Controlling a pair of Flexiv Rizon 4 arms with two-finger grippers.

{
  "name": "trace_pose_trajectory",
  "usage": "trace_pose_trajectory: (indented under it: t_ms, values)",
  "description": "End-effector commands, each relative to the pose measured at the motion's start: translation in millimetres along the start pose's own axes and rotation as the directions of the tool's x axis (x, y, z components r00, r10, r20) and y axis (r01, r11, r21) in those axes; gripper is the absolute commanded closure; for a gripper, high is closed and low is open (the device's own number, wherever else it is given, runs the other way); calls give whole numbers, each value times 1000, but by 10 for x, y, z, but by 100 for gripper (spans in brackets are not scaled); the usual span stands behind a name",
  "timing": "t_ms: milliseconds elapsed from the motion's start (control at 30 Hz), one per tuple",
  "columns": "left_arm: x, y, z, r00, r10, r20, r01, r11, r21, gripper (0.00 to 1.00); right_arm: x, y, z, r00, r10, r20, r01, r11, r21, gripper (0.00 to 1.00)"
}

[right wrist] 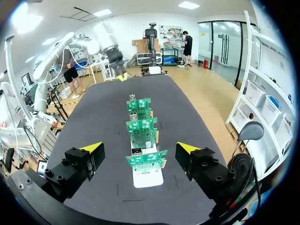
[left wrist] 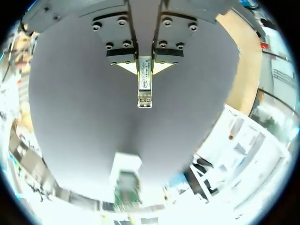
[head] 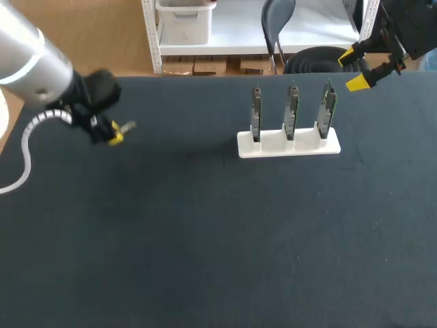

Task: Pick up the optical module with the left hand, and insert it into the network port with the right hand.

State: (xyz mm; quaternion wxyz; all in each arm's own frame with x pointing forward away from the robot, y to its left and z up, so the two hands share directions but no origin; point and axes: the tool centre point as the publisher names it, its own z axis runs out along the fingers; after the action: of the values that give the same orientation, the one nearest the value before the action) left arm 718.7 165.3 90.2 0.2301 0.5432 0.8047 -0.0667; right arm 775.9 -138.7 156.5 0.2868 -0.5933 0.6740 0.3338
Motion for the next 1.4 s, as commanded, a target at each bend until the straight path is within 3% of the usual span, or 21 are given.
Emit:
trace_pose_trajectory:
  t_ms: [33, 267, 633, 867, 1067, 1233, 1400]
  values:
    - [-406, 257, -19, 949, -77, 305, 89, 996, -26, 100, -2, 24, 1, 1000, -1, 0, 1, 1000, 6, 0]
    - [-1322, 549, -133, 821, -57, 569, 95, 995, -38, 100, -2, 24, 1, 1000, -1, 0, 1, 1000, 6, 0]
    - [-2480, 428, -164, 630, 38, 776, -42, 999, -15, 100, -2, 24, 1, 1000, -1, 0, 1, 1000, 6, 0]
    - [-2968, 184, -100, 535, 25, 845, -95, 995, 30, 100, -2, 24, 1, 1000, -1, 0, 1, 1000, 6, 0]
    - [-3335, -52, -34, 476, 3, 879, -164, 983, 85, 100, -2, 24, 1, 1000, -1, 0, 1, 1000, 6, 0]
    - [-3599, -195, -3, 431, -20, 902, -206, 971, 120, 100, -2, 24, 1, 1000, -1, 0, 1, 1000, 6, 0]
    - [-3815, -324, 62, 406, -47, 913, -240, 958, 156, 100, -2, 24, 1, 1000, -1, 0, 1, 1000, 6, 0]
